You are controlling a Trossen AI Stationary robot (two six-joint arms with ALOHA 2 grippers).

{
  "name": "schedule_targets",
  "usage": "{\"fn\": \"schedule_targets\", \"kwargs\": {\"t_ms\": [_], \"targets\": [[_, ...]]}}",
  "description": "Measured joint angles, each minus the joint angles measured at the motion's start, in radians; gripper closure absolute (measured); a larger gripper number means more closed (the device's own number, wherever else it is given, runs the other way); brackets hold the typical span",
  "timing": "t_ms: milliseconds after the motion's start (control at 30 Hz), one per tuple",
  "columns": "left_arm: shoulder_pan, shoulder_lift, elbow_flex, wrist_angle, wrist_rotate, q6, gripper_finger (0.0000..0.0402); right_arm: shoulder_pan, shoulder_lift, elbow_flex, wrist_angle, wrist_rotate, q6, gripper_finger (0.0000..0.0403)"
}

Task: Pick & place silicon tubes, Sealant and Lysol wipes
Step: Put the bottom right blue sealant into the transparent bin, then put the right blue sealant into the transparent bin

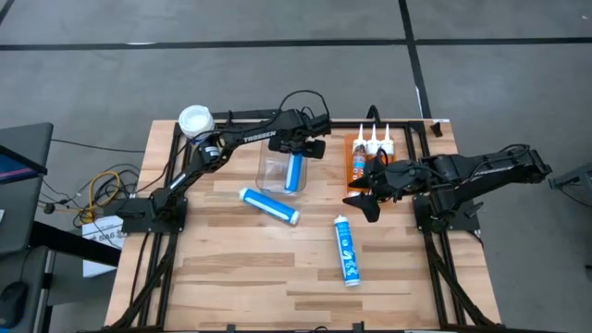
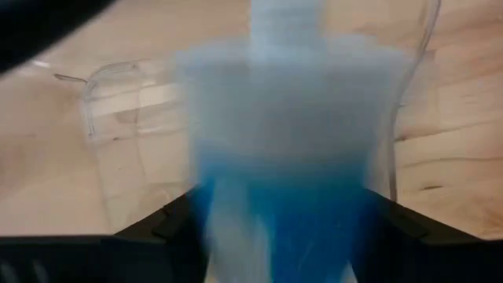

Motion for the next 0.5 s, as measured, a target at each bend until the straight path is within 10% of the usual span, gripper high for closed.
{"fn": "schedule_targets", "kwargs": {"t_ms": [500], "targets": [[-0.006, 0.000, 0.000, 0.001, -0.007, 0.015, 0.0126, 0.000, 0.000, 0.000, 0.000, 0.000, 0.000, 0.0113]]}}
